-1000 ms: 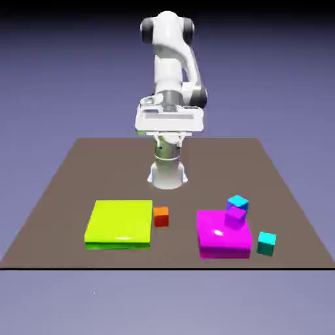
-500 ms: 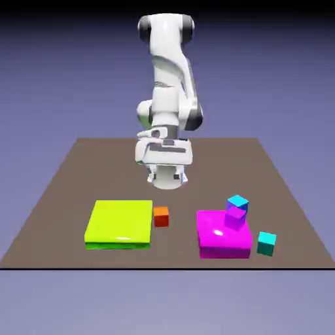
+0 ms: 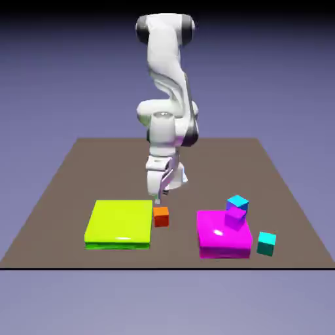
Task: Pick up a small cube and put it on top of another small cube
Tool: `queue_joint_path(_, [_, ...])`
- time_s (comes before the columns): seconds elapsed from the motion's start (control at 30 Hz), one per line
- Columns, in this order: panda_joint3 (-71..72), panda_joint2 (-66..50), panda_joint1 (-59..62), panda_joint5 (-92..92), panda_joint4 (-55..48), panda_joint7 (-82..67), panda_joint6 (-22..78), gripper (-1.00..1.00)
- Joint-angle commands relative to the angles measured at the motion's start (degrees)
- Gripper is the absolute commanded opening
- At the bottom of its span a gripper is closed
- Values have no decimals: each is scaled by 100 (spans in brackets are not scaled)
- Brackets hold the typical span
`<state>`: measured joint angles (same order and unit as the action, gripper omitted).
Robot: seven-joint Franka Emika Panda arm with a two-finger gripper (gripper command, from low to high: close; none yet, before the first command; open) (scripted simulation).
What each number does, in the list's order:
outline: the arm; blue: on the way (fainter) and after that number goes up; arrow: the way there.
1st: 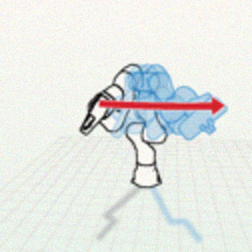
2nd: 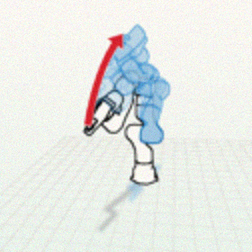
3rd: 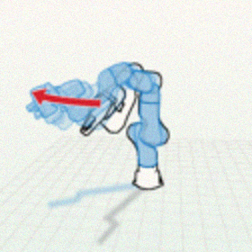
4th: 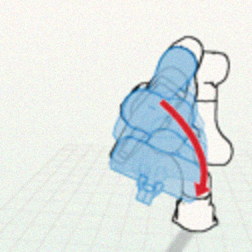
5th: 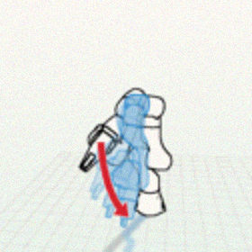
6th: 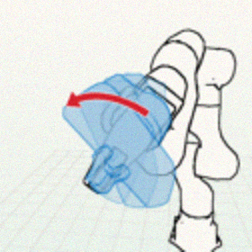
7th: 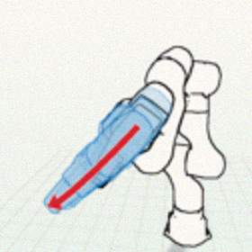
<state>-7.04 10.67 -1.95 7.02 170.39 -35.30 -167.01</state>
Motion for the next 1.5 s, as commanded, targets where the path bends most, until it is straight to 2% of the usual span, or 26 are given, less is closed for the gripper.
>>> queue_joint_path(0.0, [-23, -71, -4, 23, 30, -250, 22, 0])
queue_joint_path(0.2, [-130, -408, -23, 130, 174, -1442, 130, 0])
queue_joint_path(0.53, [205, -2401, 119, -513, -154, -1862, -1536, 0])
queue_joint_path(0.57, [205, -2401, 119, -513, -154, -1862, -1536, -100])
queue_joint_path(0.97, [-130, -408, -23, 130, 174, -1442, 130, -100])
queue_joint_path(1.47, [438, -749, -1617, -348, -2259, 2295, 2290, -100])
